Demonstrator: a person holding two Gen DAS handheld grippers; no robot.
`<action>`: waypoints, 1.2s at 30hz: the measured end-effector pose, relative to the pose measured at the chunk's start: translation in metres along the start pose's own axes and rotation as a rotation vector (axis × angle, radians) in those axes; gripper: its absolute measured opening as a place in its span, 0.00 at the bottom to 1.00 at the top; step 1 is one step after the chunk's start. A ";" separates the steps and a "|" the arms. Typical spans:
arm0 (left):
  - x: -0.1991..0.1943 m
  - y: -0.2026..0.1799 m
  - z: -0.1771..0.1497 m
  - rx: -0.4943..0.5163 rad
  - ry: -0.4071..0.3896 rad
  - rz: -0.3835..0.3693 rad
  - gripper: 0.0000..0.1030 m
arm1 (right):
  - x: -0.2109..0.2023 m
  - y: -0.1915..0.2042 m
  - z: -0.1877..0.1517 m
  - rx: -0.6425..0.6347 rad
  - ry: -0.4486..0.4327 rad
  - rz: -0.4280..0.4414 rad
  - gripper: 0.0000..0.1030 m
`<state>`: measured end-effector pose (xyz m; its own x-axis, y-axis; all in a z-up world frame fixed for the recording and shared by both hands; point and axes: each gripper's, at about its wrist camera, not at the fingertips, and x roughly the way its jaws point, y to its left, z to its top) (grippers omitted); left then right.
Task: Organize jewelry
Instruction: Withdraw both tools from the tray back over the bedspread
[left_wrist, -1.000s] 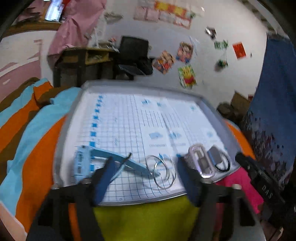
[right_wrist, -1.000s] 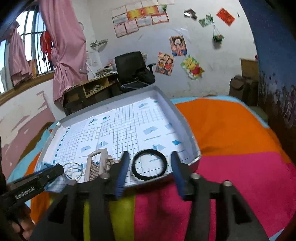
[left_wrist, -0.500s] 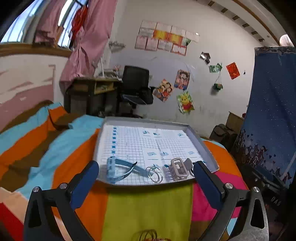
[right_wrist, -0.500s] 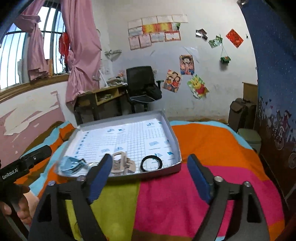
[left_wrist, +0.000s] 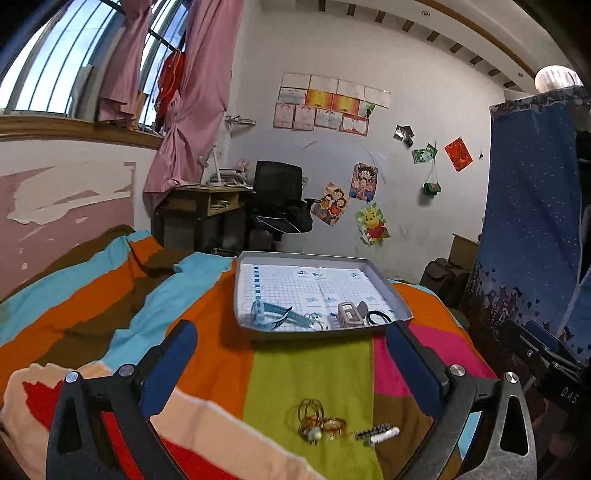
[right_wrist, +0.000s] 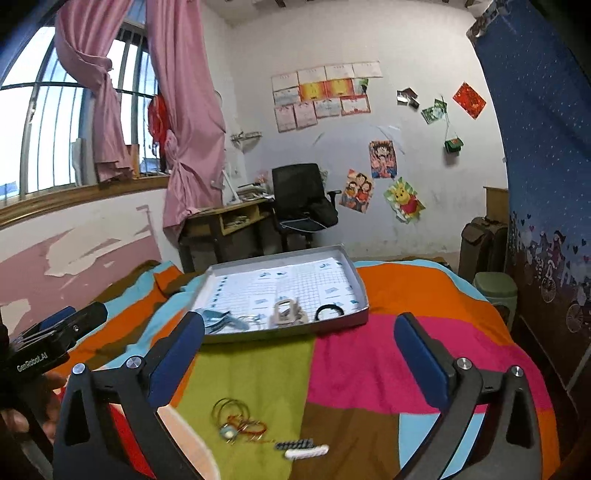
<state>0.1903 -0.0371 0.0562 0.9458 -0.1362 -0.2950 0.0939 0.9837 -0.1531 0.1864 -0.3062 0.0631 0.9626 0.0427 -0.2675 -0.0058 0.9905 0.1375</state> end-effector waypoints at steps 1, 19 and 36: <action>-0.006 0.000 -0.002 0.002 -0.003 0.003 1.00 | -0.007 0.001 -0.002 -0.001 -0.004 0.002 0.98; -0.093 0.028 -0.054 0.038 -0.021 0.022 1.00 | -0.108 0.040 -0.048 -0.053 -0.049 0.018 0.99; -0.099 0.039 -0.093 0.075 0.044 0.021 1.00 | -0.115 0.042 -0.090 -0.072 0.009 -0.033 0.99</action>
<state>0.0708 0.0038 -0.0085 0.9332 -0.1192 -0.3391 0.0993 0.9922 -0.0756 0.0514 -0.2572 0.0135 0.9600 0.0109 -0.2798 0.0060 0.9982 0.0595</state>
